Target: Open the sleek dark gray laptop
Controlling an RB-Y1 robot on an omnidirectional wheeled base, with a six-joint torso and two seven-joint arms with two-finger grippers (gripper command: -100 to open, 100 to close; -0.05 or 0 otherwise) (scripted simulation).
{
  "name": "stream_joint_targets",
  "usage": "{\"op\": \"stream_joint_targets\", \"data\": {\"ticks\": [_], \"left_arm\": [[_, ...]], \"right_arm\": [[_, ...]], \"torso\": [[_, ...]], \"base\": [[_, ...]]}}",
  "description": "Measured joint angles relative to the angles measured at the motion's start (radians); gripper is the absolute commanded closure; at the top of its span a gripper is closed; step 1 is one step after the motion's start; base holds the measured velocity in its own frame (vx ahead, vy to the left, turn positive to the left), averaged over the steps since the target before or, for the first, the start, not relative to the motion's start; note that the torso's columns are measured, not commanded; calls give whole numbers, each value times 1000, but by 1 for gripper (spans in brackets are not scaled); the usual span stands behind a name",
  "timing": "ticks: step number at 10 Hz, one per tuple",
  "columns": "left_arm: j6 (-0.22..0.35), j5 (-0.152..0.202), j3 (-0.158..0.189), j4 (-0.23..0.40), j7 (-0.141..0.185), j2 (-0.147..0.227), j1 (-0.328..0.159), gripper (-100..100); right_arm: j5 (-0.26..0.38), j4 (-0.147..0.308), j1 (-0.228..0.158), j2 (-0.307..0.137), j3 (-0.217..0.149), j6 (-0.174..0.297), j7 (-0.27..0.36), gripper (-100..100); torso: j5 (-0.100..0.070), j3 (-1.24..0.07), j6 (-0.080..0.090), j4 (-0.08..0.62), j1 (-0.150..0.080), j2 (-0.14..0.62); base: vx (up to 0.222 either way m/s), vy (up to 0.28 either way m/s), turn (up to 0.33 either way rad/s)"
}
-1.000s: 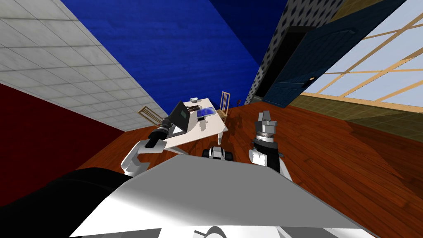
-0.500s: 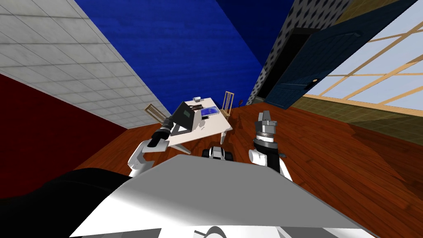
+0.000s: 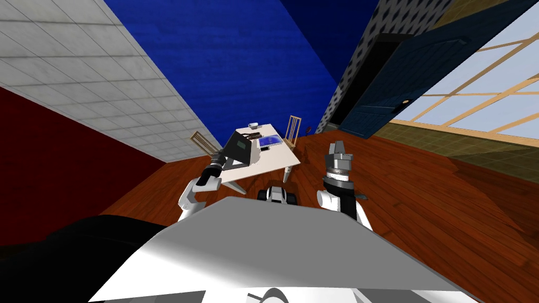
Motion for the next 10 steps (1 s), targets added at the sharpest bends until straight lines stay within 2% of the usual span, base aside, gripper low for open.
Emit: {"op": "stream_joint_targets", "data": {"ticks": [3,5,7,8,10], "left_arm": [[-39,42,-16,67,33,-50,-45,100],[-53,49,-21,89,38,-64,-52,100],[-104,69,-37,140,49,-104,-71,100],[-119,74,-41,159,53,-111,-80,-100],[-86,80,-32,106,65,-102,-59,-100]], "right_arm": [[0,0,0,0,0,0,0,0],[0,0,0,0,0,0,0,0],[0,0,0,0,0,0,0,0],[0,0,0,0,0,0,0,0],[0,0,0,0,0,0,0,0]], "torso": [[-1,0,-1,1,0,0],[-2,0,-1,0,-3,0],[0,1,-1,1,1,1],[-1,0,-1,1,0,1],[-1,-1,-1,-1,-3,-2]], "base": [[-42,88,13],[-25,68,23],[-36,80,16],[7,26,-5],[32,-7,1]]}}
